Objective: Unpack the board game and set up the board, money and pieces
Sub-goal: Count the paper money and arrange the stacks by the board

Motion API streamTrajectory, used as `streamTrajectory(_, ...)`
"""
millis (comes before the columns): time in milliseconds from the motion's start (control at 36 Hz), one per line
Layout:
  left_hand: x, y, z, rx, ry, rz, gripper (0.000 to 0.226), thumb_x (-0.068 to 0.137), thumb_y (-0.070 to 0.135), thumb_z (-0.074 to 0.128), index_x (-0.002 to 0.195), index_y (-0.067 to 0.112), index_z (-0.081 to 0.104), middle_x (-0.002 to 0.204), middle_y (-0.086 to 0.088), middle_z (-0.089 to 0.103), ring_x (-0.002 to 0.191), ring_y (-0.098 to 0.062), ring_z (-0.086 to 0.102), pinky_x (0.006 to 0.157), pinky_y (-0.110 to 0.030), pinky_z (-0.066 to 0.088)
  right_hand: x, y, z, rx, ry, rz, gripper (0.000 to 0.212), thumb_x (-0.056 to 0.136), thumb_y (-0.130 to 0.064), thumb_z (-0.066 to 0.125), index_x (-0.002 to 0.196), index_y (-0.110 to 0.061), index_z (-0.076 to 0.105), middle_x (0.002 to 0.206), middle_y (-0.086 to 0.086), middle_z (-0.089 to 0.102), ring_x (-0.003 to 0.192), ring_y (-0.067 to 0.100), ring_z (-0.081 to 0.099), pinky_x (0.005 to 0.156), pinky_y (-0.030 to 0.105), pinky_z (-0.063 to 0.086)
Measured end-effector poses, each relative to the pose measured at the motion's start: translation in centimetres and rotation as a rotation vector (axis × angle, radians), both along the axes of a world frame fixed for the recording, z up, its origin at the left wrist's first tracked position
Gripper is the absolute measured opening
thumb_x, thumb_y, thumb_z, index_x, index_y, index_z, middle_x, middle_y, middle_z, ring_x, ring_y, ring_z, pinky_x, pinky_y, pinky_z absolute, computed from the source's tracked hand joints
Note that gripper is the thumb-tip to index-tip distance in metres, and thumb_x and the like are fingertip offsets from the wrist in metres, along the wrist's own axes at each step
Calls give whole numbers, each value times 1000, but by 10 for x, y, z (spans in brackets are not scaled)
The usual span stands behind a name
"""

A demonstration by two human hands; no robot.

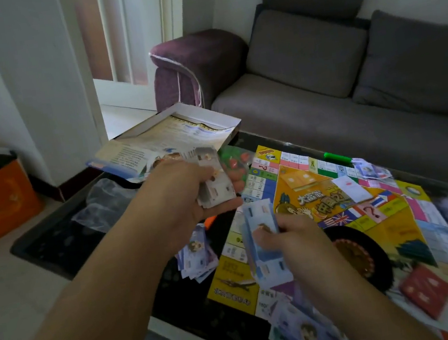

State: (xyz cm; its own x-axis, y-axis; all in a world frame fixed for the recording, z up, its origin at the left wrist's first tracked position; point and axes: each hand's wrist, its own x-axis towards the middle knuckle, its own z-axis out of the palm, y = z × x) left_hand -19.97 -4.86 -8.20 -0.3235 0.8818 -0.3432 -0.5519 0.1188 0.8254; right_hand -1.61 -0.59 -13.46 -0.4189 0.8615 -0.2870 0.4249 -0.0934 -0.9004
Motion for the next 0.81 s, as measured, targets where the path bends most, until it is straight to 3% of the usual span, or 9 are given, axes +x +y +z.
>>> streamTrajectory(56, 10, -2, 0, 38, 20, -9, 28, 106, 0, 48, 134, 2, 52, 100, -27, 77, 89, -40, 78, 68, -54, 65, 26, -1, 10, -61, 148, -104, 17, 100, -25, 69, 89, -24, 81, 95, 7, 78, 84, 33, 76, 75, 58, 62)
streamTrajectory(111, 28, -7, 1, 69, 69, -49, 24, 105, -1, 50, 129, 2, 56, 101, -26, 77, 90, -40, 78, 72, -56, 65, 56, -1, 18, -91, 313, -197, 10, 85, -30, 70, 93, -32, 76, 96, -10, 80, 88, 22, 78, 78, 48, 61)
streamTrajectory(139, 39, -10, -1, 82, 101, -85, 23, 104, 0, 52, 126, 2, 59, 102, -24, 78, 91, -39, 78, 75, -57, 64, 69, -3, 25, -97, 380, -232, 19, 78, -30, 69, 97, -32, 74, 99, -13, 80, 90, 18, 78, 79, 45, 60)
streamTrajectory(222, 78, -14, -8, 109, 168, -186, 18, 101, 3, 60, 117, 3, 68, 102, -16, 79, 90, -35, 78, 75, -54, 65, 106, -5, 39, -82, 451, -294, 41, 75, -28, 67, 115, -24, 71, 120, -8, 76, 105, 22, 74, 85, 42, 57)
streamTrajectory(361, 136, -16, -15, 157, 263, -366, 14, 98, 9, 65, 107, 6, 76, 101, -9, 81, 91, -30, 79, 78, -48, 65, 138, -11, 43, 9, 433, -337, 47, 78, -33, 72, 124, -25, 75, 125, -5, 76, 117, 29, 71, 99, 50, 57)
streamTrajectory(472, 164, -11, -14, 155, 311, -388, 13, 97, 11, 68, 106, 12, 78, 100, -5, 81, 90, -29, 79, 76, -47, 66, 161, -14, 38, 38, 473, -315, 18, 94, -22, 66, 98, -38, 74, 94, -21, 79, 82, 5, 77, 65, 22, 62)
streamTrajectory(611, 185, -9, -17, 147, 339, -401, 15, 94, 8, 70, 107, 10, 78, 95, -5, 81, 86, -26, 79, 70, -43, 66, 179, -19, 27, 12, 436, -351, 29, 93, -27, 66, 119, -30, 77, 113, -2, 80, 99, 26, 77, 86, 49, 62)
streamTrajectory(722, 195, -6, -25, 90, 291, -425, 16, 91, 8, 71, 105, 9, 79, 98, -9, 81, 89, -29, 79, 73, -48, 66, 190, -19, 21, 17, 381, -366, 22, 99, -24, 65, 111, -31, 81, 110, -4, 80, 101, 25, 77, 94, 50, 59)
streamTrajectory(806, 201, -3, -25, 65, 216, -441, 16, 93, 8, 67, 103, 5, 80, 103, -13, 80, 94, -35, 78, 79, -54, 64, 199, -17, 19, 22, 379, -385, 27, 87, -35, 70, 112, -32, 81, 114, -8, 79, 107, 24, 75, 101, 50, 56)
